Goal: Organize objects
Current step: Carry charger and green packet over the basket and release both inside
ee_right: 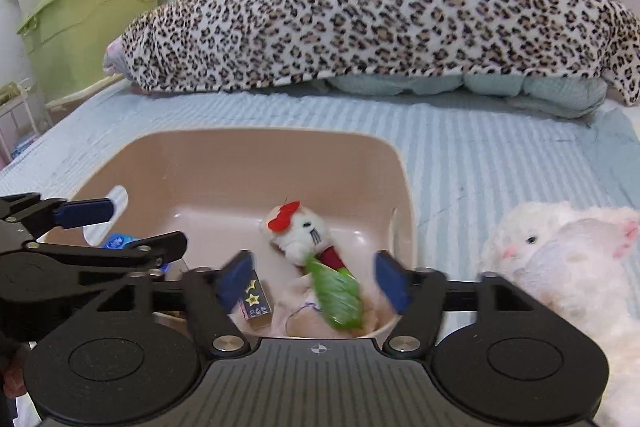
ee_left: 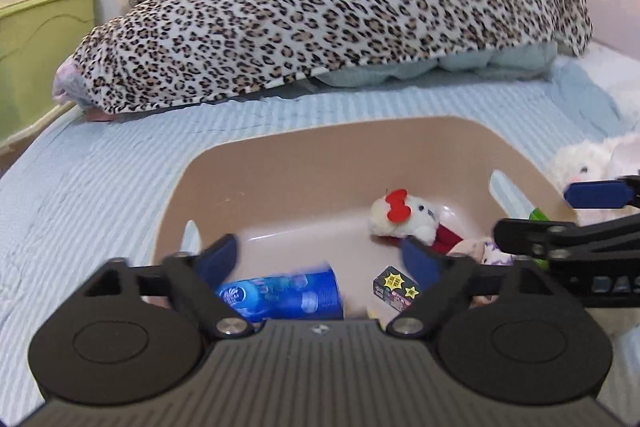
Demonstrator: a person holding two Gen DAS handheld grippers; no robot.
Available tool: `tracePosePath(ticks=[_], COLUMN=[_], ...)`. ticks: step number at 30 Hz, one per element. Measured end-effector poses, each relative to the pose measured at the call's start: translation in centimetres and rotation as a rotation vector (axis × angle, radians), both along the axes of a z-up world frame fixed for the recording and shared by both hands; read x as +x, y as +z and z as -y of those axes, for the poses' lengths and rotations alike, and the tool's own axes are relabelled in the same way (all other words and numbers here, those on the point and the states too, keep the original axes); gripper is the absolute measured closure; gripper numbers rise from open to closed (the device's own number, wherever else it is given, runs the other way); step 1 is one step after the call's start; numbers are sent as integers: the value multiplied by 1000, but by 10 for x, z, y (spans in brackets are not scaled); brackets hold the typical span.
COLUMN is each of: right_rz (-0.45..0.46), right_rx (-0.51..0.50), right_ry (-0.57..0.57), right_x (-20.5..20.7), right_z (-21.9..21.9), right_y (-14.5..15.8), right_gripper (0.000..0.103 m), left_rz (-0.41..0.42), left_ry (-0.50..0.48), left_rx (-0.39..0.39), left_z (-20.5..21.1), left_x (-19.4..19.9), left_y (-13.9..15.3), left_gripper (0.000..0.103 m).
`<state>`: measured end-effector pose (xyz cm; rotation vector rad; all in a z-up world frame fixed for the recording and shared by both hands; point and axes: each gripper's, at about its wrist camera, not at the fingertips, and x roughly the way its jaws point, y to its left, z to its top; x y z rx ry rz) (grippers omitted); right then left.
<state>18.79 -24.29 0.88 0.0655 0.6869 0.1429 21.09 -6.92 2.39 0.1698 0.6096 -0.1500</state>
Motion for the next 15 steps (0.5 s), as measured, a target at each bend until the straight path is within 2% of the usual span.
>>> tracePosePath(ticks=[2, 4, 15], right_rz=[14, 34, 37], right_rx=[6, 2, 0], right_ry=[-3, -5, 41], right_x=[-7, -15, -61], right_z=[5, 8, -3], right_y=[7, 14, 19], right_gripper=[7, 1, 0], left_rz=[14, 15, 17], left_ry=[3, 4, -1], left_rx=[-4, -1, -18], left_z=[-5, -9, -38], left_x=[-7, -12, -59], left_y=[6, 10, 12], left_gripper=[7, 7, 7])
